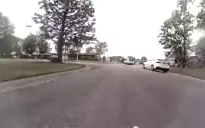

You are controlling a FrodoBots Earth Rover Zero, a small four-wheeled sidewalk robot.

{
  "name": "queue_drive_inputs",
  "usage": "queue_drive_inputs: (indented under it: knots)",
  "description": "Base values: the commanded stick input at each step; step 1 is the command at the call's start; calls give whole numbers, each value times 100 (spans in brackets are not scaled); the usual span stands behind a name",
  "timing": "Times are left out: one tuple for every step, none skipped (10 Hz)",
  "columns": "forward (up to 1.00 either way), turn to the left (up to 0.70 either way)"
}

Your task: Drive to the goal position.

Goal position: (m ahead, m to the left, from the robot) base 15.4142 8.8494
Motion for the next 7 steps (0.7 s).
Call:
queue_drive_inputs:
  knots:
    - [70, 0]
    - [70, 0]
    - [70, 0]
    - [70, 0]
    - [70, 0]
    - [70, 0]
    - [70, 0]
